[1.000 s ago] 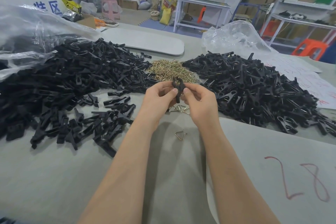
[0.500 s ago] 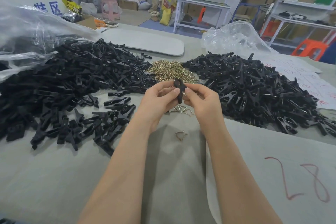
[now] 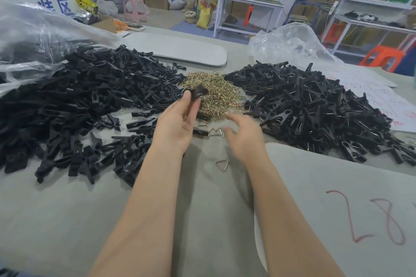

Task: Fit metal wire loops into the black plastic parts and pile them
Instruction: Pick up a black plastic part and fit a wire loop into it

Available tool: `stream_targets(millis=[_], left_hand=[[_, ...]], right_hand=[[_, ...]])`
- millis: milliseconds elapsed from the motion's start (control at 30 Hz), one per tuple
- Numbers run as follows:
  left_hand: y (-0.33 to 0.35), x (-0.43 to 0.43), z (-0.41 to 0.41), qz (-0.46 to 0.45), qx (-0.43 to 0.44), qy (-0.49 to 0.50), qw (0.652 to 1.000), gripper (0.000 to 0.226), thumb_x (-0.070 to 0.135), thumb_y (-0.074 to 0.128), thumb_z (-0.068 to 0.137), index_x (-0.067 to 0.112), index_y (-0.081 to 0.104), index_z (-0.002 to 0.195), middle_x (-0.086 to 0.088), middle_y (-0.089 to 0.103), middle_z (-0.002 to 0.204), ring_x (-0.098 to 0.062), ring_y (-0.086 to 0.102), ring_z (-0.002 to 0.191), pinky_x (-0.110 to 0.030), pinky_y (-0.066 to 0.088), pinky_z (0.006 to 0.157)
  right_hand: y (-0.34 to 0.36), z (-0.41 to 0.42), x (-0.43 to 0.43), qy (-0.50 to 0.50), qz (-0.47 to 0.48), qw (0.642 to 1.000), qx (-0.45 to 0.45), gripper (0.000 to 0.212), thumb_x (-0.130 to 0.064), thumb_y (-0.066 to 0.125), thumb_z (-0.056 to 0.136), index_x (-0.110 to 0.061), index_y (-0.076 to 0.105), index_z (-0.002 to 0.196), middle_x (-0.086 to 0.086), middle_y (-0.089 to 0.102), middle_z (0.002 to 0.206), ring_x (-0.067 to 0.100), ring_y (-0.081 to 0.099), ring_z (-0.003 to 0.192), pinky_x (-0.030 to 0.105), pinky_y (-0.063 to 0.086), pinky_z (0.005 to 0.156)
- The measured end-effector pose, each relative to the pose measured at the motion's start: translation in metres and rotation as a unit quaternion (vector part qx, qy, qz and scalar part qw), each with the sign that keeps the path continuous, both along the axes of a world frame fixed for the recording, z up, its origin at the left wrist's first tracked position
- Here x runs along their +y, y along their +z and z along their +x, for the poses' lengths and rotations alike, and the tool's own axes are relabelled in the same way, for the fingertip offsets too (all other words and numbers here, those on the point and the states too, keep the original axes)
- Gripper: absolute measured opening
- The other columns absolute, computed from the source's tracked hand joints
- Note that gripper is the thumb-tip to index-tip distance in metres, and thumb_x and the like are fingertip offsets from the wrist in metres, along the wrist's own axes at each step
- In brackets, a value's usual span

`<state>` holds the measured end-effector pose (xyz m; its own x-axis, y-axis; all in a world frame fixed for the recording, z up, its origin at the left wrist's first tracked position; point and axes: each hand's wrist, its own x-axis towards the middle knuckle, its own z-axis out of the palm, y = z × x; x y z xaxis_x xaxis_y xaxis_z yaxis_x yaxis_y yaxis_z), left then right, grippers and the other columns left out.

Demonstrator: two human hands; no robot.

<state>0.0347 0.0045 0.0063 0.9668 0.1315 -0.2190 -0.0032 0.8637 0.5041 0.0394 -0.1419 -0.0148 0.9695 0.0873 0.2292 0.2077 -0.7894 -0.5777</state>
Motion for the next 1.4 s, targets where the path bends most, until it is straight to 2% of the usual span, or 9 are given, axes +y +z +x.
stream_targets(millis=[100,367,700,800,1000,1133,1200,1267,1400], left_hand=[[0.004,0.001,-0.003,-0.071,0.003,0.004,0.997,0.016,0.007,0.061,0.089,-0.006,0.063,0.097,-0.013,0.068,0.089,-0.018,0.065,0.092,-0.017,0.056,0.072],[-0.001,0.000,-0.003,-0.056,0.051,-0.007,0.997,0.010,0.013,0.062,0.090,0.004,0.062,0.086,-0.006,0.060,0.082,-0.008,0.057,0.074,-0.020,0.052,0.079],[0.000,-0.005,-0.003,-0.066,0.023,-0.098,0.993,0.015,0.005,0.060,0.088,-0.004,0.060,0.100,-0.017,0.064,0.094,-0.021,0.065,0.089,-0.023,0.058,0.070],[-0.002,-0.006,-0.003,-0.061,0.030,-0.104,0.992,0.014,0.013,0.064,0.086,-0.001,0.064,0.090,-0.012,0.066,0.085,-0.019,0.064,0.090,-0.025,0.058,0.073],[-0.005,-0.007,-0.001,-0.035,0.057,-0.120,0.990,0.011,0.015,0.067,0.084,0.004,0.064,0.085,-0.006,0.062,0.077,-0.009,0.058,0.064,-0.017,0.053,0.065],[-0.006,-0.014,0.000,0.077,0.024,-0.078,0.994,0.005,0.005,0.064,0.086,0.004,0.064,0.081,-0.007,0.065,0.077,-0.011,0.064,0.071,-0.019,0.057,0.068],[-0.009,-0.019,0.000,0.316,0.001,-0.032,0.948,0.007,0.007,0.067,0.085,0.011,0.062,0.083,-0.004,0.065,0.080,-0.013,0.065,0.074,-0.021,0.056,0.076],[-0.012,-0.023,-0.001,0.536,-0.022,0.015,0.844,0.015,0.013,0.071,0.083,0.020,0.058,0.083,0.004,0.063,0.081,-0.011,0.063,0.078,-0.018,0.051,0.077],[-0.018,-0.028,-0.003,0.688,-0.066,0.027,0.723,0.017,0.014,0.068,0.083,0.025,0.055,0.085,0.006,0.064,0.087,-0.016,0.063,0.087,-0.031,0.051,0.084]], right_hand=[[-0.009,0.001,0.010,0.024,-0.124,0.991,0.054,0.035,-0.023,0.048,0.095,-0.023,0.055,0.129,-0.002,0.048,0.140,0.026,0.039,0.129,0.041,0.029,0.109],[-0.007,0.004,0.016,0.004,-0.097,0.995,0.037,0.027,-0.017,0.051,0.093,-0.019,0.061,0.117,0.007,0.054,0.124,0.025,0.046,0.117,0.031,0.034,0.098],[-0.002,0.003,0.003,-0.041,0.282,0.958,0.033,0.012,-0.007,0.060,0.089,-0.017,0.060,0.096,0.004,0.069,0.085,0.019,0.068,0.080,0.020,0.053,0.067],[-0.001,0.005,0.002,-0.029,0.313,0.949,0.029,0.015,-0.007,0.057,0.091,-0.015,0.063,0.102,0.006,0.073,0.089,0.007,0.067,0.077,0.015,0.052,0.071],[0.002,0.007,-0.001,-0.020,0.286,0.958,0.026,0.026,-0.019,0.056,0.094,0.004,0.064,0.085,0.026,0.064,0.082,0.019,0.053,0.070,0.047,0.048,0.079],[0.007,0.007,-0.008,-0.007,0.311,0.950,0.032,0.038,-0.020,0.054,0.095,0.018,0.056,0.100,0.010,0.035,0.062,0.018,0.032,0.059,0.029,0.031,0.059],[0.010,0.006,-0.012,0.000,0.344,0.938,0.049,0.032,-0.015,0.054,0.095,0.016,0.060,0.100,0.002,0.039,0.057,0.009,0.037,0.051,0.022,0.037,0.054],[0.013,0.005,-0.014,-0.001,0.382,0.923,0.055,0.018,-0.010,0.056,0.094,0.002,0.065,0.105,-0.004,0.051,0.061,0.001,0.047,0.050,0.015,0.045,0.055],[0.019,0.004,-0.018,-0.028,0.442,0.896,0.041,0.011,-0.001,0.057,0.091,-0.001,0.066,0.097,0.002,0.061,0.067,0.004,0.058,0.053,0.013,0.051,0.058]])
